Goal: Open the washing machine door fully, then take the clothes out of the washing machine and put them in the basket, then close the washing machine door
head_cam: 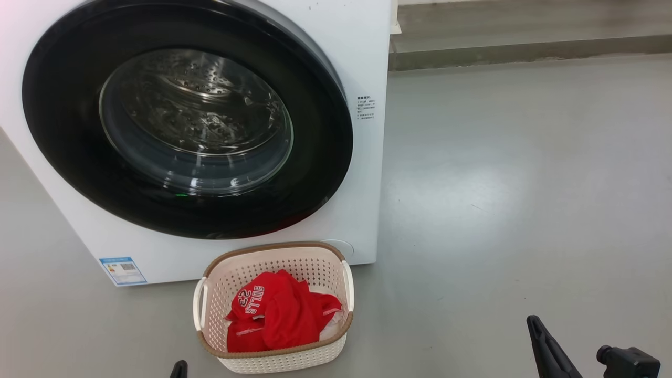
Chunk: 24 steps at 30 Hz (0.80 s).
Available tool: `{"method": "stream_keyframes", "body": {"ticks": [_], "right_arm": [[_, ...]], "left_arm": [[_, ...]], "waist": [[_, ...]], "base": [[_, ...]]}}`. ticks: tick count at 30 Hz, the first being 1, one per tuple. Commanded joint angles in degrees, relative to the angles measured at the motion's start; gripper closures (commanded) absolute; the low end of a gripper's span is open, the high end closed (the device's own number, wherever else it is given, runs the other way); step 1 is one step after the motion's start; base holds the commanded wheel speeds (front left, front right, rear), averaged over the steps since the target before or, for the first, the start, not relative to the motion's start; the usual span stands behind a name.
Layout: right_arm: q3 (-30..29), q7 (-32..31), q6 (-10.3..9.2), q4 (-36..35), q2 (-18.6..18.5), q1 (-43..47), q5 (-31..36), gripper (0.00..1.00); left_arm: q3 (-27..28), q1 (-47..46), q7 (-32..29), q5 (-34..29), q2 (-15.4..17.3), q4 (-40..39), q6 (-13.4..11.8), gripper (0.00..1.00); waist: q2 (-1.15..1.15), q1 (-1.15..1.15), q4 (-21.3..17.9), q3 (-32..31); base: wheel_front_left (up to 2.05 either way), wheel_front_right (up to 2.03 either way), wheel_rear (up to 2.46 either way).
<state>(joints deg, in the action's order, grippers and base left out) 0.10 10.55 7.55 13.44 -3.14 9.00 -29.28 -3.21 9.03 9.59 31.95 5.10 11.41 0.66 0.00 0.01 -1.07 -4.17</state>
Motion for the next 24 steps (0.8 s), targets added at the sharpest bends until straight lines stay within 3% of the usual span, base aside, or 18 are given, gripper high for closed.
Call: {"method": "stream_keyframes", "body": {"ticks": [1, 24], "right_arm": [[-0.55, -0.35, -0.01, -1.23, -0.44, -3.14, -2.16, 1.00], [-1.75, -3.97, -0.03, -0.83, -0.41, -5.83, -15.94, 1.00]], "left_arm": [[1.24, -2.87, -0.34, 1.97, 0.42, -1.07, 0.80, 1.00], [3.16, -5.65, -3.88, 15.04, -0.18, -0.23, 2.16, 1.00]], "waist": [[0.00, -0.01, 0.02, 0.08], [0.00, -0.01, 0.26, 1.04]], "base": [[0.00, 0.00, 0.00], [0.00, 0.00, 0.00]]}}
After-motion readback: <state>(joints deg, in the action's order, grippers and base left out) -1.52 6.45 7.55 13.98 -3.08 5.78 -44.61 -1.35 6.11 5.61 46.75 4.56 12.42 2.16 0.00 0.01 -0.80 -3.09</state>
